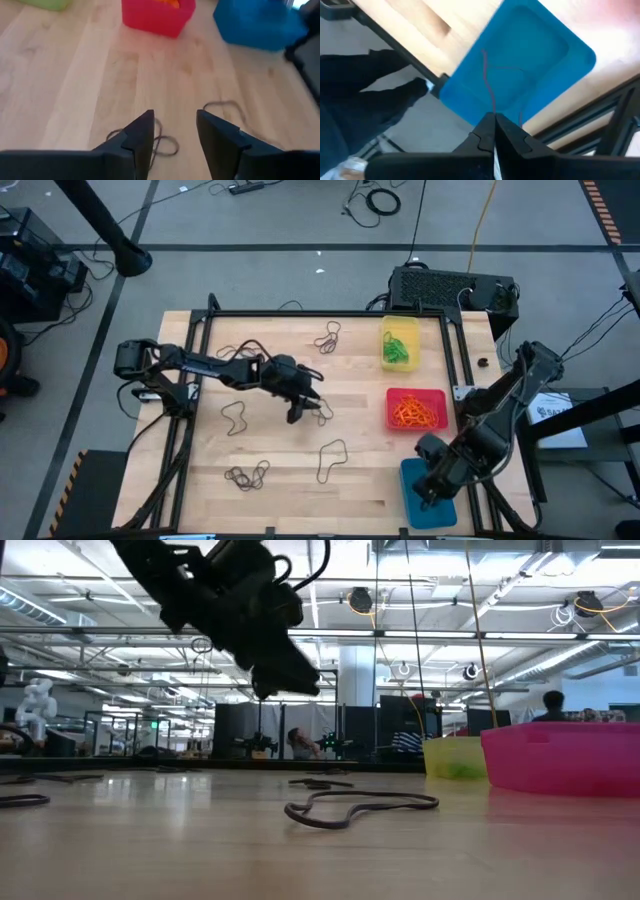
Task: Sort rubber bands into baskets
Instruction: Put the violet rubber band into the blue bin
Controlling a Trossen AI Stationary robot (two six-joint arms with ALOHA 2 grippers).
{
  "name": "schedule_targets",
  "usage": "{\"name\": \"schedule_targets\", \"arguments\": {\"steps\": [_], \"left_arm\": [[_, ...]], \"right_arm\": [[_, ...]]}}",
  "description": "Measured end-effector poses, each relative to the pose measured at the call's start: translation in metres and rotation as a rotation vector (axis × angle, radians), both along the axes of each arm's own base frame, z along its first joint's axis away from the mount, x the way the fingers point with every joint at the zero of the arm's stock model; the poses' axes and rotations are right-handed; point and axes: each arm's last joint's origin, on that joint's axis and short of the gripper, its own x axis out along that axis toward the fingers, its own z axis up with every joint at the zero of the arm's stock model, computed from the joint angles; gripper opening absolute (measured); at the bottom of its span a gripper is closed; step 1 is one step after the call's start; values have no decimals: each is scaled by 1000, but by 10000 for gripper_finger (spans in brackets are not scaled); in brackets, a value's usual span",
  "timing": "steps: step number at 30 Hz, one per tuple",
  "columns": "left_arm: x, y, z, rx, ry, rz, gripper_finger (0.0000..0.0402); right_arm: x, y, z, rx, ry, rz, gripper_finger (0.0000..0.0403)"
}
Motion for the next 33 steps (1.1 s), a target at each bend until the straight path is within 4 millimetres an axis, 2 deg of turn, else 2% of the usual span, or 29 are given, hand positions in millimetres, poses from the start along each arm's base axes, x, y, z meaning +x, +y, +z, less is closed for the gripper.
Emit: {"name": "schedule_targets", "arguments": {"steps": [10,19,26,33], "left_arm": [[19,-1,37,-261,-54,143,155],[21,-17,44,-496,5,166,155],[8,-42,64,-502,-11,239,153],[-22,-61,83,-420,19,404,152]], "right_arm": [[-16,7,-23,-74,33,99,0],[-17,4,-38,-132,17,176,4],[-18,4,-38,-144,-20,322,57],[-13,7,-37,-151,-124,425,119]]}}
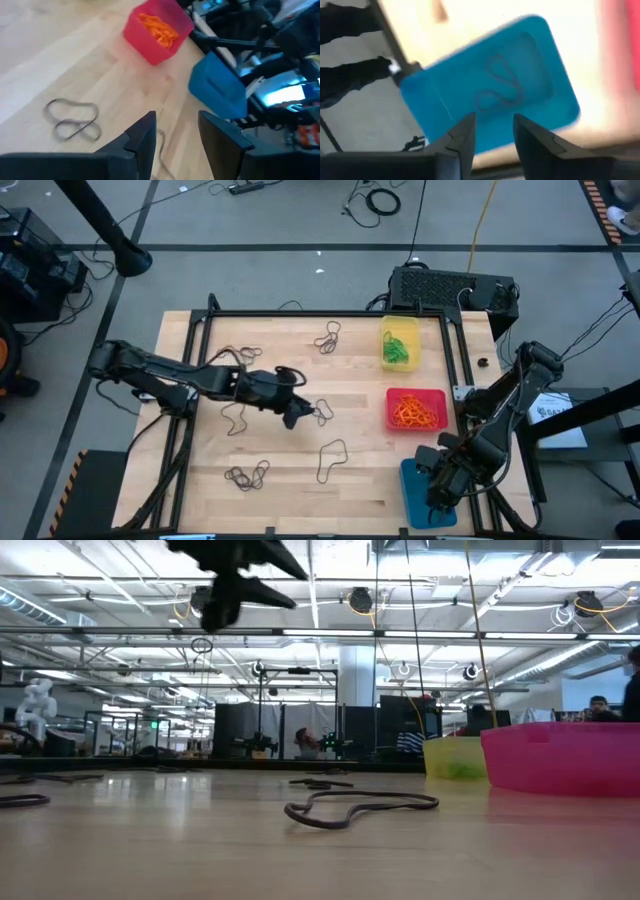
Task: Sort rubber bands into baskets
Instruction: Put the violet rubber band into the blue bin
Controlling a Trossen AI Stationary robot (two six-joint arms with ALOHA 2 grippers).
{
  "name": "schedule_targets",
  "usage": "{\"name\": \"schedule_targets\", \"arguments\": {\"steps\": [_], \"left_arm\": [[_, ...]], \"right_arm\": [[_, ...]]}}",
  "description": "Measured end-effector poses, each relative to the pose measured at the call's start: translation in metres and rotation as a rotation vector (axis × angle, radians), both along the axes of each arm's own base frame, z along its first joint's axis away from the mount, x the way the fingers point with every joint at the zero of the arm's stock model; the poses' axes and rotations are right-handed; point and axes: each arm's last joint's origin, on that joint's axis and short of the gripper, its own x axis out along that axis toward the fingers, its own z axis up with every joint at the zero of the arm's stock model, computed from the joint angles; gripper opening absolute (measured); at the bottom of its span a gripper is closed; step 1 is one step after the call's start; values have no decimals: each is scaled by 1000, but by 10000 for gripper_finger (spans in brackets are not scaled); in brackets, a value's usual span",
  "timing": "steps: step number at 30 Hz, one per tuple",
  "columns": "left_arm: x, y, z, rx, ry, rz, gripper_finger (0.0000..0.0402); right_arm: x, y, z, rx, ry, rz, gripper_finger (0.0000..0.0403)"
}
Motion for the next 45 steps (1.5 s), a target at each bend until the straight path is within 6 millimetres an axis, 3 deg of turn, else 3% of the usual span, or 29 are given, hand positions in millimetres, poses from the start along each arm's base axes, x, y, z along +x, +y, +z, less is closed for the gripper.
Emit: {"name": "schedule_targets", "arguments": {"steps": [6,11,15,20,24,28,33,45], "left_arm": [[-26,-8,6,57,103,26,152],[-42,-6,-5,96,297,17,152],[-57,-5,-16,97,492,-28,152],[-75,-25,-25,62,672,-263,152],[-87,-53,-27,130,671,-473,152],[-96,-76,-41,158,676,-548,152],[-93,-98,-70,96,647,-497,152],[-80,-111,-121,75,783,-359,152]], "right_arm": [[17,6,5,-24,-281,92,146],[39,0,13,-189,-577,33,147],[58,-11,20,-262,-709,-23,144],[81,-30,25,-283,-773,-73,144],[94,-44,29,-311,-812,-89,144],[104,-56,31,-327,-835,-122,144],[109,-66,31,-344,-831,-125,144],[110,-68,31,-351,-814,-46,144]]}}
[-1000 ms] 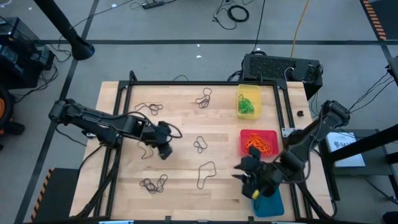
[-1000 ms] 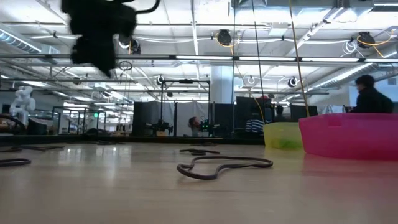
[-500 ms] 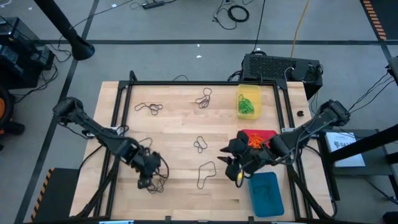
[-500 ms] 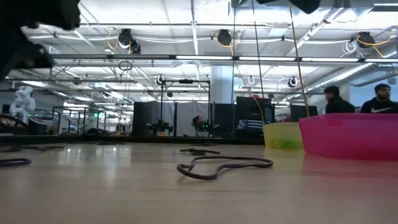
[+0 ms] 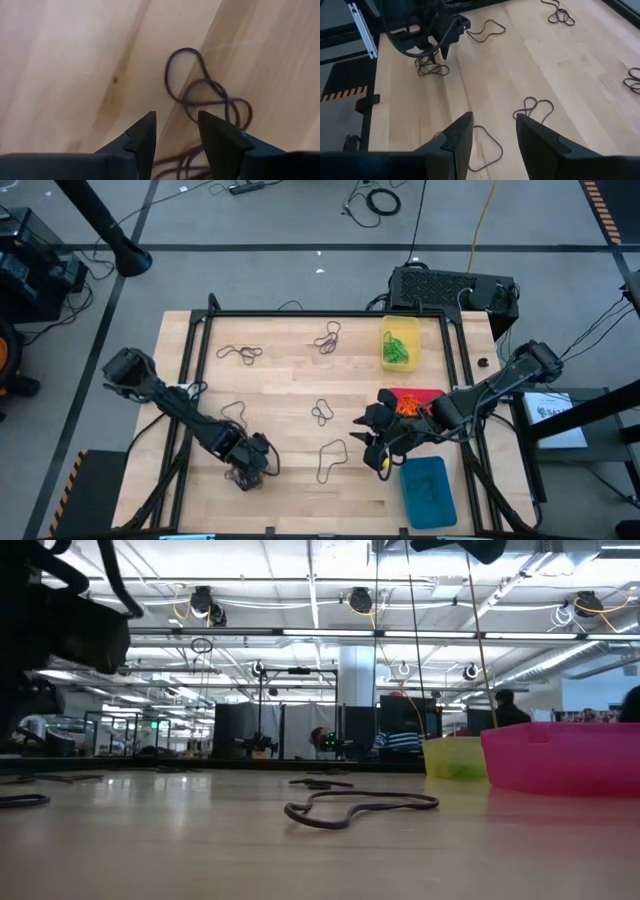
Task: Sort rubber bands into baskets
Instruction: Put the violet rubber band into the blue bin
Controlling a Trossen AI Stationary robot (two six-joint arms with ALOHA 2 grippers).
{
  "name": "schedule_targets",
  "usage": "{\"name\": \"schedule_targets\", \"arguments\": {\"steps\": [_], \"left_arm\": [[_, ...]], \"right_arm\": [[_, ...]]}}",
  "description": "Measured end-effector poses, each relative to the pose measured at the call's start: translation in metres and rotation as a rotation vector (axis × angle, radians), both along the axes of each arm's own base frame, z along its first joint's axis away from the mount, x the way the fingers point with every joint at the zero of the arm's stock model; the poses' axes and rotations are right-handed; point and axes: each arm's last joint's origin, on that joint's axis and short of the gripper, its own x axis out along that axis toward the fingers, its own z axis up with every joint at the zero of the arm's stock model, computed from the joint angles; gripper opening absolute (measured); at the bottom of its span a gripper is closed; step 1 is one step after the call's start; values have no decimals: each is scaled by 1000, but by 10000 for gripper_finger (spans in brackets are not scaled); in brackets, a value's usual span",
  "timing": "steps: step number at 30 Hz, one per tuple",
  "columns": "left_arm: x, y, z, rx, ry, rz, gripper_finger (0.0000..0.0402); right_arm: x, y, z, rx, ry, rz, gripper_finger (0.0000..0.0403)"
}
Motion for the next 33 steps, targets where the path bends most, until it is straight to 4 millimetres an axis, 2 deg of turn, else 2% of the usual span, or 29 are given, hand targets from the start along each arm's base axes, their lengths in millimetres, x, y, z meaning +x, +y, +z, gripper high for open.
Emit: {"name": "schedule_targets", "arguments": {"steps": [6,11,14,18,21,26,33], "left_arm": [[7,-16,-12,-40,-44,-10,152],[4,-21,-21,-10,3,20,148],[1,-21,-22,4,14,15,115],[0,-18,-18,2,15,23,24],[-1,-18,-14,-7,4,24,11],[-6,-16,1,-52,-20,9,4],[-15,-2,52,-105,-240,22,2]], "right_arm": [[-3,0,-3,22,54,32,144],[-4,0,-5,14,74,34,144],[-4,0,-5,13,76,33,144],[-5,0,-5,8,80,32,144],[-5,-1,-6,2,86,35,144],[-5,-1,-6,-1,90,35,144],[-4,-1,-5,21,73,11,144]]}}
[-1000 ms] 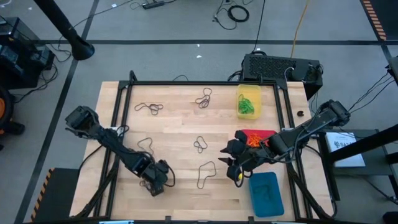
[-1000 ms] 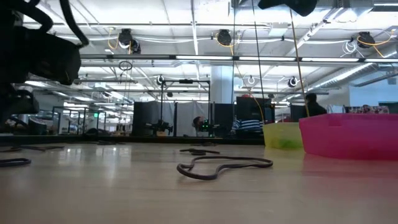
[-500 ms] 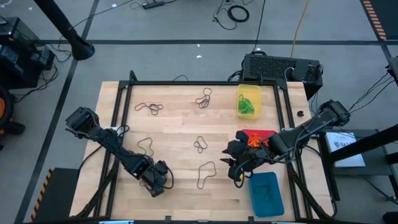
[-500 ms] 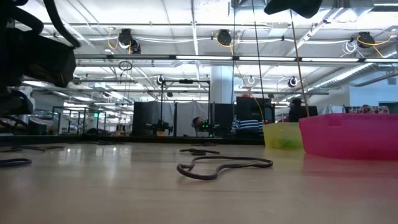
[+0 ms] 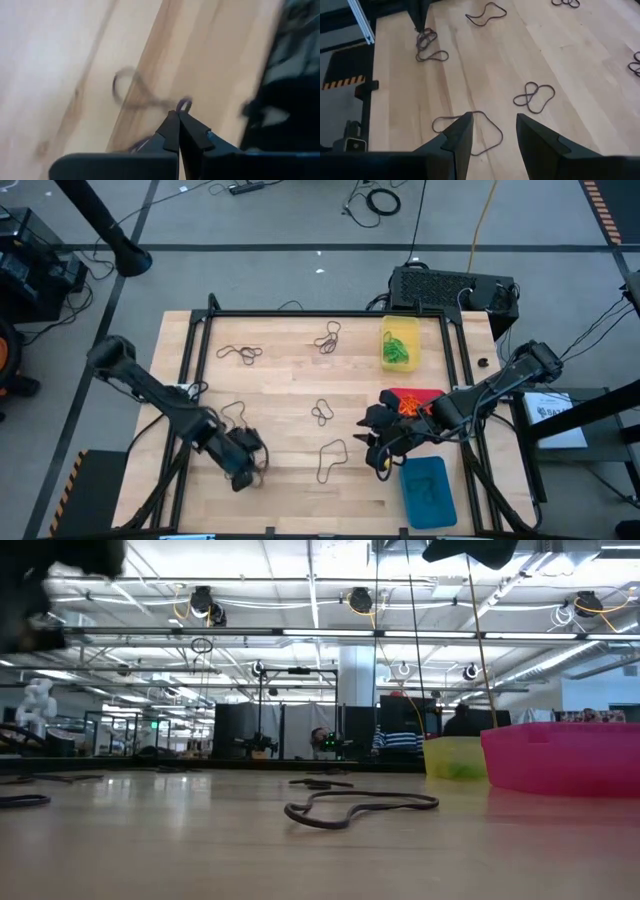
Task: Sort rubber bands into baskets
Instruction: Put the violet rubber band into the blue bin
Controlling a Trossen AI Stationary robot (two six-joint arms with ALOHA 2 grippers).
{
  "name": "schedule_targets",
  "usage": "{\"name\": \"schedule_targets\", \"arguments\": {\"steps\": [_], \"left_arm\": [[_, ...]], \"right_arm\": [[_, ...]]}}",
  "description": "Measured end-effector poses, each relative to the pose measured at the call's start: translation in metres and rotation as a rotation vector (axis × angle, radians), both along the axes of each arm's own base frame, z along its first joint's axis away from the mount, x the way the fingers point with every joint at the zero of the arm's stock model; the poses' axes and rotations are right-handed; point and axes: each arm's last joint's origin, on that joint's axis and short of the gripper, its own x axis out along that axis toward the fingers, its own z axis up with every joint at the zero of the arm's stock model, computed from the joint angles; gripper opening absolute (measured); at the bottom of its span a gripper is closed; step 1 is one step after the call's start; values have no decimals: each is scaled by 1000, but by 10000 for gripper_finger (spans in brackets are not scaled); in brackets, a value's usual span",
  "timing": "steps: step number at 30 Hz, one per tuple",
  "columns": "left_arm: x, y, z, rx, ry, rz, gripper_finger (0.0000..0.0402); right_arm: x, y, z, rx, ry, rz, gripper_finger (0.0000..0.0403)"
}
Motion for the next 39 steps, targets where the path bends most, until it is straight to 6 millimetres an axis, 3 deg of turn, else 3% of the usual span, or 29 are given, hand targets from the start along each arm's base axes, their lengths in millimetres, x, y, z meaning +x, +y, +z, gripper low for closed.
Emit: {"name": "schedule_targets", "arguments": {"steps": [8,14,21,26,33,39], "left_arm": [[2,24,66,-89,-478,13,1],[4,38,95,-78,-731,-17,1],[16,56,97,-34,-778,56,0],[29,74,100,-14,-832,142,0],[49,84,106,-35,-975,211,0],[65,85,101,-89,-1026,168,0]], "right_arm": [[6,2,6,44,-82,-9,144],[10,4,12,99,-155,-23,144],[19,8,28,184,-331,-16,144],[28,5,36,155,-442,-20,144],[53,1,21,120,-490,-91,144],[67,-3,10,116,-506,-125,144]]}}
